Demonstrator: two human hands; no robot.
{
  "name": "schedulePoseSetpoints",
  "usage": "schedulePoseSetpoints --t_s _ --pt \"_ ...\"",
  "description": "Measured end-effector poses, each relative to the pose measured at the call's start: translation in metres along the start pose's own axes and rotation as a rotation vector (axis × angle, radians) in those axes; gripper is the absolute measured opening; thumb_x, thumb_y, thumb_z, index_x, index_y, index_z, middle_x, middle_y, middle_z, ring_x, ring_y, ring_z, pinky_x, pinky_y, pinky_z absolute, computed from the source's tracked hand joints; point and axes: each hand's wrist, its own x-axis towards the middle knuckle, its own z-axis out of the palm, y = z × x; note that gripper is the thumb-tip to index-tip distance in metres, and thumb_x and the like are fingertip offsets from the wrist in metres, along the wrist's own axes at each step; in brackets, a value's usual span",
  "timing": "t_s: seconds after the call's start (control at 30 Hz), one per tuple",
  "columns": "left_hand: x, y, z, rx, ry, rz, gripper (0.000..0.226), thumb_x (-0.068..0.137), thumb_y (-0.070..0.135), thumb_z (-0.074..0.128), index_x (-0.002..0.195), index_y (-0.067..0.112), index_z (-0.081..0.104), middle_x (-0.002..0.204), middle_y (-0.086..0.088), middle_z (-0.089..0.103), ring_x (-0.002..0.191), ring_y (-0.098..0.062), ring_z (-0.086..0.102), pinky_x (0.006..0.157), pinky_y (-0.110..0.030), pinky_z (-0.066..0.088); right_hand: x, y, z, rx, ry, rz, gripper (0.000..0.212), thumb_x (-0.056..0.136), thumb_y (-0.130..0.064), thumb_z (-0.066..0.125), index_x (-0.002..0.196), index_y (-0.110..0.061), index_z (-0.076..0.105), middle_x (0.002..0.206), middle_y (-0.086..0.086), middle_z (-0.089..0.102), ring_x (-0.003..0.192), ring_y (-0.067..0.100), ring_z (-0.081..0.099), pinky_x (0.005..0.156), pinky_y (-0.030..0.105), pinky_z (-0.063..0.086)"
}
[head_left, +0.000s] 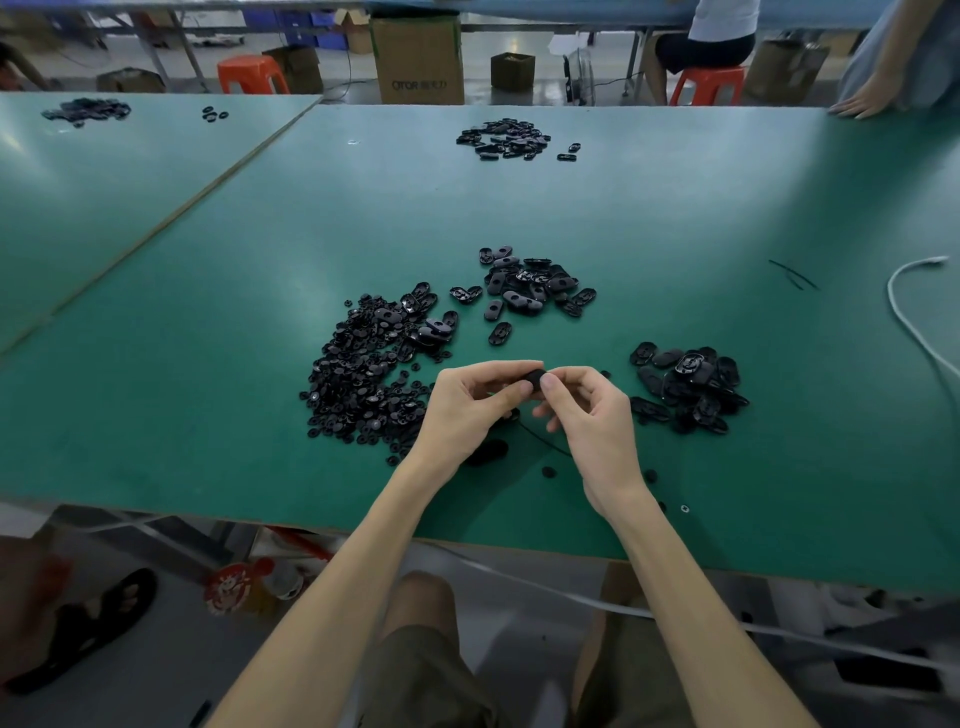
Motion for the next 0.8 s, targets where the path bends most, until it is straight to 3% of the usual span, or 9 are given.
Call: schedulePoseSetpoints --t_s 0.33,0.53,0.8 --pt "-0.0002 0.0009 -0.0002 -0.005 0.01 -0.009 0.025 0.093 0.004 0.072 0.11 0.022 0.08 0.1 -0.003 0.08 0.095 -0.019 0.076 0.078 -0.022 0.058 -0.0007 -0.0005 0.0003 -0.027 -0.011 -0.001 0.006 0.1 -0.016 0.069 0.095 -0.016 0.072 0.079 -0.006 0.075 0.071 0.005 0.067 0.063 0.02 0.053" --pt "0.0003 -0.0009 0.0015 0.06 0.049 0.013 0.03 0.092 -0.005 0.068 0.106 0.018 0.08 0.098 -0.001 0.08 0.094 -0.019 0.076 0.088 -0.028 0.06 -0.0007 -0.0003 0.0005 -0.072 -0.026 0.014 0.005 0.1 -0.016 0.07 0.095 -0.017 0.072 0.085 0.001 0.076 0.076 0.008 0.068 0.064 0.022 0.054" --pt "0.0007 -0.0006 0.0029 0.12 0.08 0.035 0.033 0.09 -0.008 0.066 0.1 0.019 0.081 0.096 0.002 0.08 0.087 -0.013 0.074 0.083 -0.024 0.059 -0.0004 -0.0005 0.0008 -0.093 -0.049 0.029 0.005 0.099 -0.015 0.071 0.095 -0.014 0.072 0.087 0.004 0.077 0.081 0.015 0.072 0.066 0.022 0.055"
